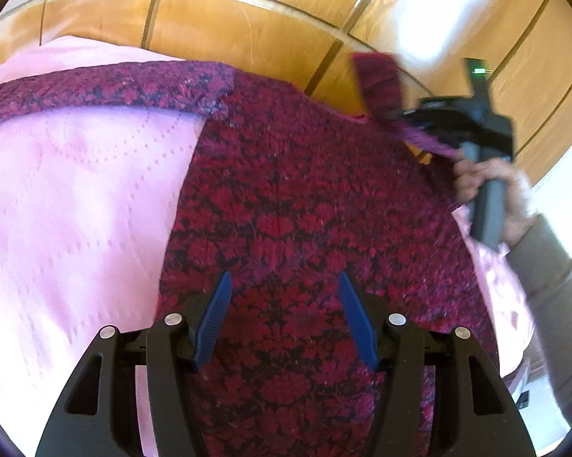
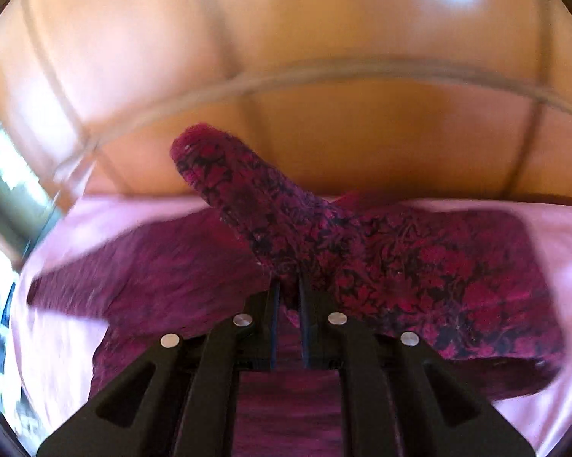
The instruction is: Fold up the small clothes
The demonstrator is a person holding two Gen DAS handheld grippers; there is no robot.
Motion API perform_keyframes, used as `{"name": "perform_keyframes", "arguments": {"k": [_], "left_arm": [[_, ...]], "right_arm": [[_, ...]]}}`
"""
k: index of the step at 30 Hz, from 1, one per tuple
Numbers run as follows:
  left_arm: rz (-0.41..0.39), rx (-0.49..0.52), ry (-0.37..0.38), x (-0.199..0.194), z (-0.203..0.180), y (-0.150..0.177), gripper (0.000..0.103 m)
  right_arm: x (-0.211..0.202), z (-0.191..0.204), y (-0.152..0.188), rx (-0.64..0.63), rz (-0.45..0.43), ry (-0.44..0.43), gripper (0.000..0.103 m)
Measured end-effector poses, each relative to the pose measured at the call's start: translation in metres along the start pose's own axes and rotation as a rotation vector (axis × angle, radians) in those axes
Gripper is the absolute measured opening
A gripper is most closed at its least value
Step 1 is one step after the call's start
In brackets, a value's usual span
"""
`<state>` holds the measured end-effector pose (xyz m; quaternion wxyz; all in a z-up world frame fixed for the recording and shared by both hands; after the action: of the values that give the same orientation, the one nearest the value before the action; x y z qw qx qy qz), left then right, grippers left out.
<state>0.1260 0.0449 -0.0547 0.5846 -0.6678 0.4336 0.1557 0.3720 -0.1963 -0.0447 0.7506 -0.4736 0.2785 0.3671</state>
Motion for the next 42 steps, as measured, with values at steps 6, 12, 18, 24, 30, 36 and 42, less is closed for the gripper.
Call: {"name": "perform_keyframes", "arguments": {"k": [6, 12, 18, 24, 30, 36, 42], "left_arm": [[-0.032, -0.047, 0.056, 0.003, 0.011, -0.027, 0.057], [-0.052, -0.111, 0.103, 0.021, 0.026, -0.066, 0.057], [-0.045, -0.147, 0.114, 0.062, 0.034, -0.121, 0.057], [0.028, -0.190, 0.084, 0.119, 0.041, -0.160, 0.057], [0.112, -0.225, 0.053, 0.164, 0.052, -0.174, 0.023], [-0.013, -0.165, -0.001, 0.130, 0.047, -0.192, 0.001], [-0.083, -0.108, -0.115, 0.085, 0.061, -0.182, 0.001]], "right_arm": [[0.028, 0.049, 0.039, -0.116, 0.079, -0.021, 0.059], [-0.031, 0.017, 0.050, -0.053, 0.001, -0.094, 0.073], [-0.085, -0.054, 0.060, 0.088, -0.057, -0.082, 0.076], [-0.105, -0.143, 0.058, 0.306, -0.103, -0.006, 0.075], [-0.116, -0.172, 0.041, 0.400, -0.147, -0.050, 0.066], [-0.107, -0.161, 0.017, 0.387, -0.163, -0.057, 0.058], [-0.068, -0.124, 0.012, 0.259, -0.113, -0.027, 0.056]]}}
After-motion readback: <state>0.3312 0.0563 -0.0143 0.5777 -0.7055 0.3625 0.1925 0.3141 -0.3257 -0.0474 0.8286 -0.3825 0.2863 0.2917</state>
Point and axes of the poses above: each gripper's, at about its wrist camera, not at the fingertips, and x roughly the way its jaws point, z to its left, y to its underside, the point moved 3 cm from there along x, roughly the way its jaws point, and after that the axes turned 14 degrees about x, right-handed, at the moved point
